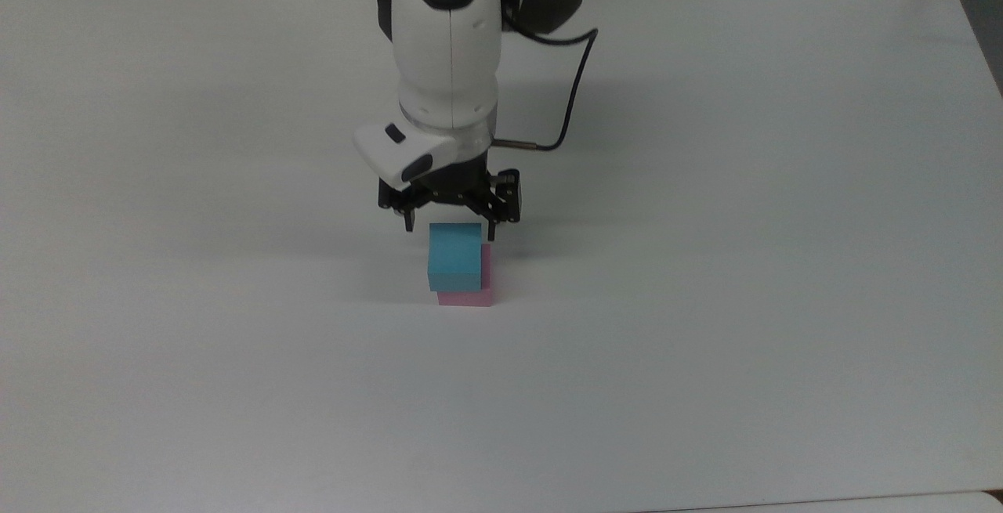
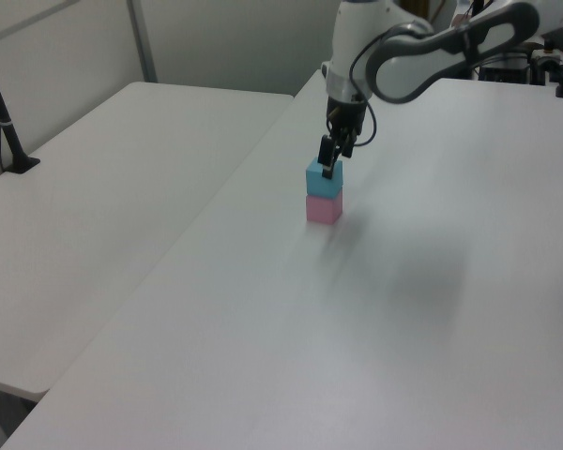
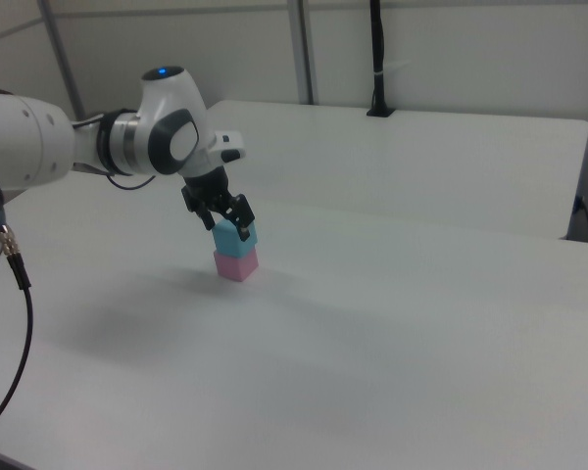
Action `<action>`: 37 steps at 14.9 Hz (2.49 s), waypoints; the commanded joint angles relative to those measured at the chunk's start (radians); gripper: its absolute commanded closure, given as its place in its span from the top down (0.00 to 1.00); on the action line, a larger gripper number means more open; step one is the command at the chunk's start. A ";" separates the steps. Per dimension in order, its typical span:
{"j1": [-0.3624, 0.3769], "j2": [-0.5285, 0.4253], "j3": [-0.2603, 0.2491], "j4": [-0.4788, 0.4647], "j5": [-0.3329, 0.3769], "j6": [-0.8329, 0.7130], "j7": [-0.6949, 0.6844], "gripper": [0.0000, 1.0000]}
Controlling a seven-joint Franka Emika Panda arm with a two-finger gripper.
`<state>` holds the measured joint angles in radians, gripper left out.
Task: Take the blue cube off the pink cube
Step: 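Close the gripper on the light blue cube atop the pink cube, then lift the blue cube off and move it beside the pink cube, then open the gripper, release the blue cube, and raise the gripper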
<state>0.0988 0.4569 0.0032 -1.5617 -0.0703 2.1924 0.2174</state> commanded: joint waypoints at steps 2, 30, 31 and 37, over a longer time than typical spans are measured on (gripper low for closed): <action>0.009 0.023 -0.005 0.031 0.006 0.016 -0.006 1.00; -0.101 -0.082 -0.005 0.019 -0.051 -0.107 -0.089 1.00; -0.070 -0.118 -0.005 0.017 -0.049 -0.158 -0.063 1.00; -0.001 -0.251 -0.008 0.015 -0.046 -0.431 0.053 1.00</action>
<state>0.0968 0.2697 0.0072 -1.5055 -0.1243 1.8436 0.2605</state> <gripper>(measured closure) 0.000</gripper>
